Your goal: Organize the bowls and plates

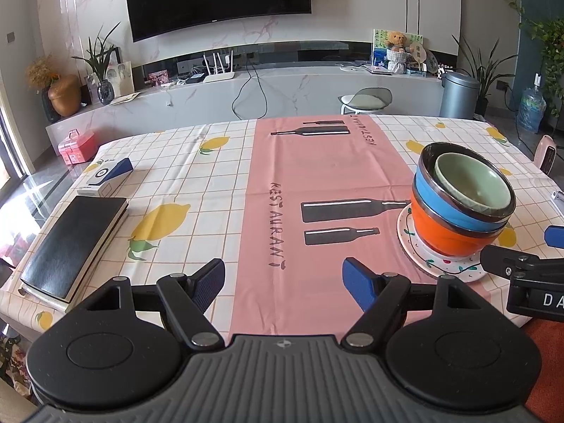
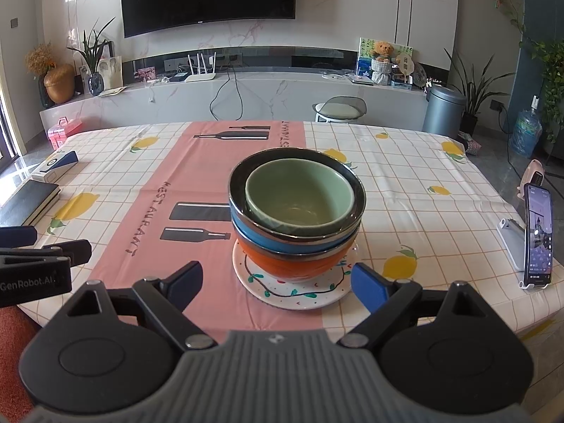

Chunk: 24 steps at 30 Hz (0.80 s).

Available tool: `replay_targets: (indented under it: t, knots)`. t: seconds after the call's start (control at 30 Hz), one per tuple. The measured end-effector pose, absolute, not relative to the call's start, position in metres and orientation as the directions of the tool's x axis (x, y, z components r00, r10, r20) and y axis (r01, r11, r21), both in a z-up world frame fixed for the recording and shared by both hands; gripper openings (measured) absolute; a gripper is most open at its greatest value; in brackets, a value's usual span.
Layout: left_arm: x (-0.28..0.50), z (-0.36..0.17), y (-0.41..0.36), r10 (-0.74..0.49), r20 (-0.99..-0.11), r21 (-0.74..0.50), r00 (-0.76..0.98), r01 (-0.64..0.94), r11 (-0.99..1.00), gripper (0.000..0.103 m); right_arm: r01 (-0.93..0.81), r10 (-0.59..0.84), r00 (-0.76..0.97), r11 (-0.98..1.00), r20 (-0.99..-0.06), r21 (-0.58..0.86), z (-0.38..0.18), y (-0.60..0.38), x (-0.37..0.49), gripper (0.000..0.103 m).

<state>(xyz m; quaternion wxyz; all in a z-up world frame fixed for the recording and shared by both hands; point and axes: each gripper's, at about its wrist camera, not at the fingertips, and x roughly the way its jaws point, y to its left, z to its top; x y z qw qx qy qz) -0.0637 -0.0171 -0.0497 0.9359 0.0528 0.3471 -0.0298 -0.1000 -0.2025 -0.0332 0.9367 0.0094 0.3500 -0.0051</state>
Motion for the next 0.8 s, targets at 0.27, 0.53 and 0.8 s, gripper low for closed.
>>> replay_targets:
  t: [0.27,0.53,0.8]
  knots:
    - [-0.0661,-0.0528,-0.0132,-0.019,-0.655,0.071,0.755,0.087,0.994,0.089,0.014,-0.004,0.755,1.0,-0.656,0.011,-0.034,-0.2018,-0.1005,0.09]
    - [-0.0662,-0.0523,-0.0113,-0.019,-0.654,0.067,0.756,0.083,0.994,0.089,0.012,-0.004,0.755,1.0,-0.656,0.008,-0.034,-0.2009,-0.1009,0.09]
    - [-0.0661,-0.0521,-0.011,-0.02,-0.654,0.067,0.756,0.084,0.994,0.089,0.012,-0.004,0.754,1.0,-0.657,0.008,-0.0339,-0.2006,-0.1007,0.09]
